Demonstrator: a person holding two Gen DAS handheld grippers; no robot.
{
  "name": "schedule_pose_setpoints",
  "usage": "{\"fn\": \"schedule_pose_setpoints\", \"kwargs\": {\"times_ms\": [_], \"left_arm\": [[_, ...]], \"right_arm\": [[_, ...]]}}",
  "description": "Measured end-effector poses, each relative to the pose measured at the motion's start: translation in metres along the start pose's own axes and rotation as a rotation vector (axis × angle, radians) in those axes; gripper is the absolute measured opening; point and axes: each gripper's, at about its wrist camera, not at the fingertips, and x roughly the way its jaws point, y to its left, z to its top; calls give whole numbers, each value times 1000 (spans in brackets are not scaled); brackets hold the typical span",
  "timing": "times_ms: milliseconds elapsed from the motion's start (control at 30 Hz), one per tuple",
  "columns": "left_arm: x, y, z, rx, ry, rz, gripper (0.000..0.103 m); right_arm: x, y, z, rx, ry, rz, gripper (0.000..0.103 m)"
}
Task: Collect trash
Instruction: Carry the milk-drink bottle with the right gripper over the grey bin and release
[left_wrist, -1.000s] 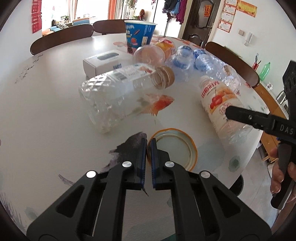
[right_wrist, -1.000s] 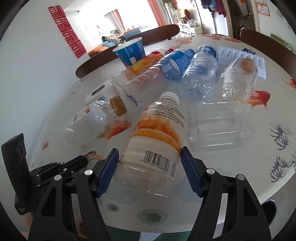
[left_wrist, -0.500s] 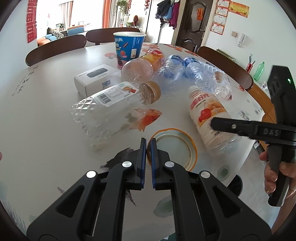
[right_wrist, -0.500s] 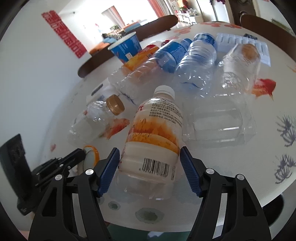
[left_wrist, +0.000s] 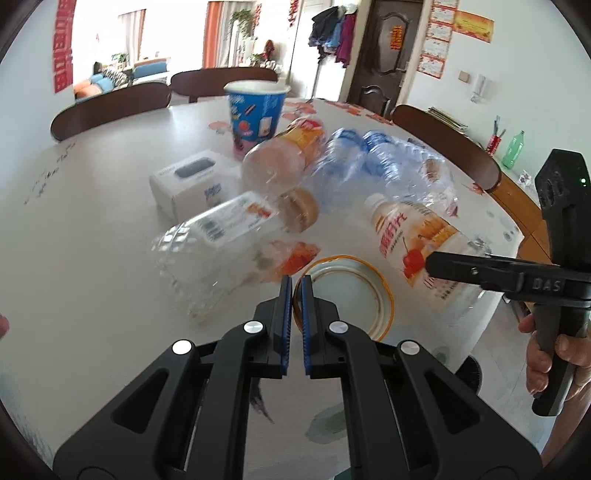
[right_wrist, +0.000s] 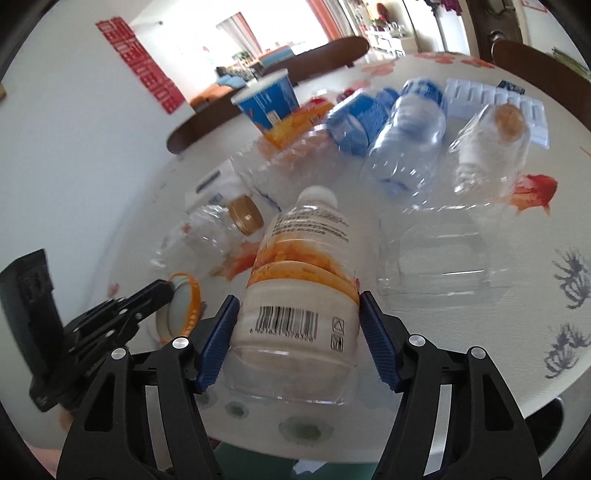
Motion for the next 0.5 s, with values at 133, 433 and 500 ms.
{"fn": "schedule_pose_setpoints", "kwargs": {"times_ms": [133,433,500], "left_arm": [[-6,-29,13,66,-22,-22,3],[2,-160,32,290,-23,-199,3],[6,-194,32,336,-16,-246,3]], "right_arm": [[-37,-19,-6,54,-71,46,64],[-149,-111,-56,260,-267,54,63],[-173,-129,-71,297,-315,38,63]]}}
